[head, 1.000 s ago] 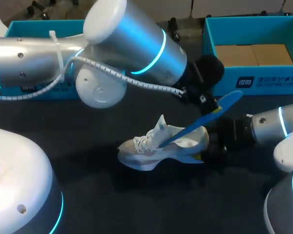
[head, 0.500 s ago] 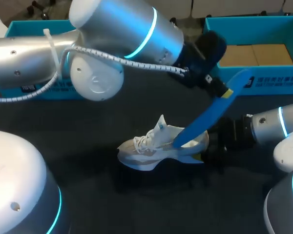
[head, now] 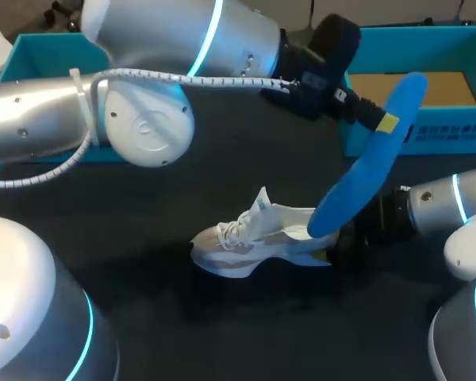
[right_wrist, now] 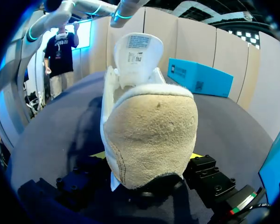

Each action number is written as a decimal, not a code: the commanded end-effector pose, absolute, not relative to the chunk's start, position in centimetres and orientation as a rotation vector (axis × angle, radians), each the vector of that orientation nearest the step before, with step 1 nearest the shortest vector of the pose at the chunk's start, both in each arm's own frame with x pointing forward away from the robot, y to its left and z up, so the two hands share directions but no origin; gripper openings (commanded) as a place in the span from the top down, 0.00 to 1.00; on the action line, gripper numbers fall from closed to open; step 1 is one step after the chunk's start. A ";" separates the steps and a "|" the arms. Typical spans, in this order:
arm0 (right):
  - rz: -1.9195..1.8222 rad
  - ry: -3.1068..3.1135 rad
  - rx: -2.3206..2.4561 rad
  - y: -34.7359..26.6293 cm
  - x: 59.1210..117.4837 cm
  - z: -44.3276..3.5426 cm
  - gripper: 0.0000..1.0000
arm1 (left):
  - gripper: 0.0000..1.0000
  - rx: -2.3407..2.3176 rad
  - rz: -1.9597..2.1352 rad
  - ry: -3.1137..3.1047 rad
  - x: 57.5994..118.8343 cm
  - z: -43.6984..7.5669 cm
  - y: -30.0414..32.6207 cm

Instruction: Take the shoe out of the shoebox, open the shoe tongue, remove and reinsert the insole, then place the shoe into the shoebox

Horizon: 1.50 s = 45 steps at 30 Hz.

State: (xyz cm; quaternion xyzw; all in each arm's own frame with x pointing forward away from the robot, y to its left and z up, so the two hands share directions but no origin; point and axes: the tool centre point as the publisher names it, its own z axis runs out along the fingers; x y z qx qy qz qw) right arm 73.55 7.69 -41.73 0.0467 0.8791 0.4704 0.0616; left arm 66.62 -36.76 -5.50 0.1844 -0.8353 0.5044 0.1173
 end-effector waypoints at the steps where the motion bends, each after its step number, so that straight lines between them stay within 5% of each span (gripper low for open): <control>1: 1.418 2.659 0.142 7.8 73.5 -41.9 1.00 | 1.00 0.549 1.538 -2.395 66.2 -4.9 -36.3; 45: 1.418 2.659 0.142 7.8 73.5 -41.9 1.00 | 1.00 0.221 1.567 -1.835 63.7 2.3 -35.1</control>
